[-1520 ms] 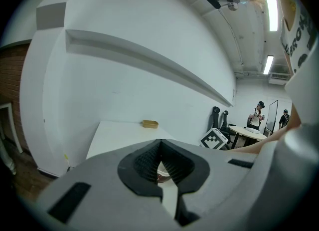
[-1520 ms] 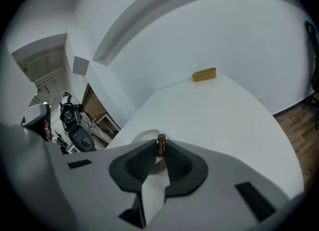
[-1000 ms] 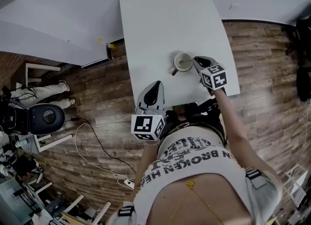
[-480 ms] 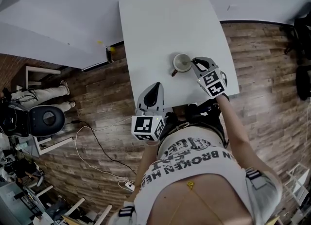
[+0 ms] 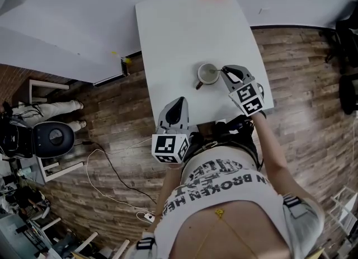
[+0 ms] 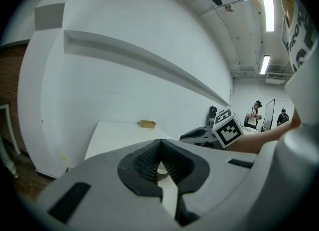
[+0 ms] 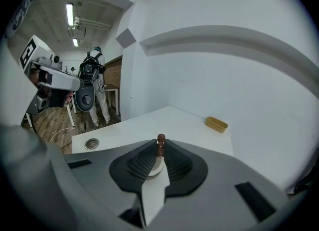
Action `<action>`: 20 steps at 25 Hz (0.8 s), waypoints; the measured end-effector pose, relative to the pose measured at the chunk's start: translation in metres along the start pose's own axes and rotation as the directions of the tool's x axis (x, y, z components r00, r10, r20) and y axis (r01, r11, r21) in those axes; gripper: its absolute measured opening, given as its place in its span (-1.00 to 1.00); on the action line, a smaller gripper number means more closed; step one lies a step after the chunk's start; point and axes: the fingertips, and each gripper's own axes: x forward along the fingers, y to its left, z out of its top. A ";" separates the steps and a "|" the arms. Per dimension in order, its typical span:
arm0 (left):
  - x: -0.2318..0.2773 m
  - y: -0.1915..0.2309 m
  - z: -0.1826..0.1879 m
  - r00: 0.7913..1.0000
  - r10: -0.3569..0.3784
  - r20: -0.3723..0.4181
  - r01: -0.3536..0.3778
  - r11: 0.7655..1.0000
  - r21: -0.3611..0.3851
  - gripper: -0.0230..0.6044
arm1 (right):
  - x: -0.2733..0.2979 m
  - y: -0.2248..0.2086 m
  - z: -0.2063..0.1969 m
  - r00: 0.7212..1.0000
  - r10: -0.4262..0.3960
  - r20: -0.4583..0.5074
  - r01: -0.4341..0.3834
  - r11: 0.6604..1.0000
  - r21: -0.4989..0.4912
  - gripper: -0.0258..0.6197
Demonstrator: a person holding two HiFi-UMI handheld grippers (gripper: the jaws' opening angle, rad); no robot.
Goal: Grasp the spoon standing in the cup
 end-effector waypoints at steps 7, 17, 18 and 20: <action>-0.003 -0.004 0.002 1.000 -0.011 0.003 0.011 1.000 0.003 -0.96 | -0.024 0.000 0.035 0.999 -0.005 0.051 0.006 1.000 -0.017 -0.79; 0.002 -0.003 -0.001 1.000 -0.022 -0.011 0.022 1.000 0.021 -0.96 | -0.060 -0.002 0.083 0.987 -0.005 0.158 0.000 1.000 0.029 -0.79; 0.002 -0.003 -0.002 1.000 -0.022 -0.012 0.023 1.000 0.021 -0.96 | -0.065 -0.003 0.087 0.985 -0.006 0.170 0.001 0.999 0.032 -0.79; 0.003 -0.004 -0.003 1.000 -0.025 -0.015 0.025 0.999 0.020 -0.96 | -0.073 -0.004 0.096 0.981 -0.010 0.193 0.002 0.999 0.038 -0.79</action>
